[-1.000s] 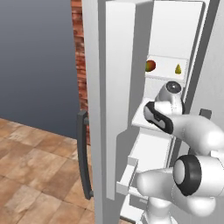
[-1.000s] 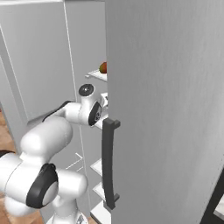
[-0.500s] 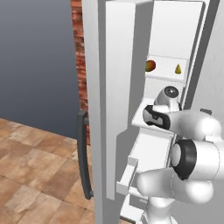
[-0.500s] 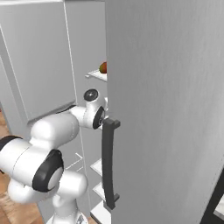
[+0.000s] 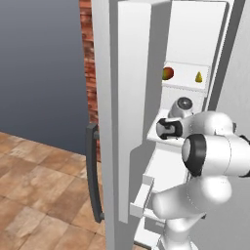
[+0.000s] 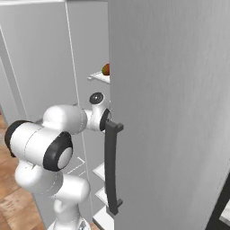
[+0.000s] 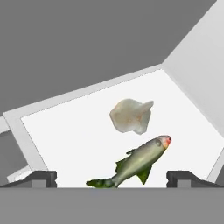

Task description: Take the fish and garlic from the second highest rack and move them to the highest rack where the mango and lemon wedge are located, to maximize freezer space. Close the freezer door after rearranging.

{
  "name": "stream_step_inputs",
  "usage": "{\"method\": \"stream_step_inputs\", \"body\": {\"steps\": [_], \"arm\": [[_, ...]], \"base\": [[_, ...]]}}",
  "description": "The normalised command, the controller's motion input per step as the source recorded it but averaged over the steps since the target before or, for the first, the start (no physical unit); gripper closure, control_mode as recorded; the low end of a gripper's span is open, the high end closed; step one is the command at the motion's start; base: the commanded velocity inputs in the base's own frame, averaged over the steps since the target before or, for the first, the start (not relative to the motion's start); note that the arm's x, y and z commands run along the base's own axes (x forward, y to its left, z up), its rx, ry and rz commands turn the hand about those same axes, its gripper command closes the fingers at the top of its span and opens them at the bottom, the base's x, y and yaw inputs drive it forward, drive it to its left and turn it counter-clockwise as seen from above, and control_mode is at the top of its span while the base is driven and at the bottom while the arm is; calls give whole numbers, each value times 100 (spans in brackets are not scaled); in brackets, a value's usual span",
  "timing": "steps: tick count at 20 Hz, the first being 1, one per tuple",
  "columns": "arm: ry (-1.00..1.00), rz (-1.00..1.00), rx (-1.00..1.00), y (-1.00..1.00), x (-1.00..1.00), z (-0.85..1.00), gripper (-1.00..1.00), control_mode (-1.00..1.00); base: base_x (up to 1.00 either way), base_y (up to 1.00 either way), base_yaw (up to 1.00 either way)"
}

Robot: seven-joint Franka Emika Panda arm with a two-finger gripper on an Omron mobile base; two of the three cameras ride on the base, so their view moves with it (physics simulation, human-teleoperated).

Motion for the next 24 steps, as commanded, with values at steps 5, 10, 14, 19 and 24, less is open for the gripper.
{"method": "stream_step_inputs", "body": {"steps": [5, 10, 14, 19, 24], "arm": [[0, -15, -1, -9, 37, -6, -100, -100], [0, -4, -1, 0, 39, -17, -100, -100], [0, 0, 0, 0, 27, -29, -100, -100], [0, 0, 0, -17, 20, -25, -100, -100], [0, 0, 0, -21, 17, -13, -100, -100]], "base": [[0, 0, 0], [0, 0, 0], [0, 0, 0], [0, 0, 0], [0, 0, 0]]}}
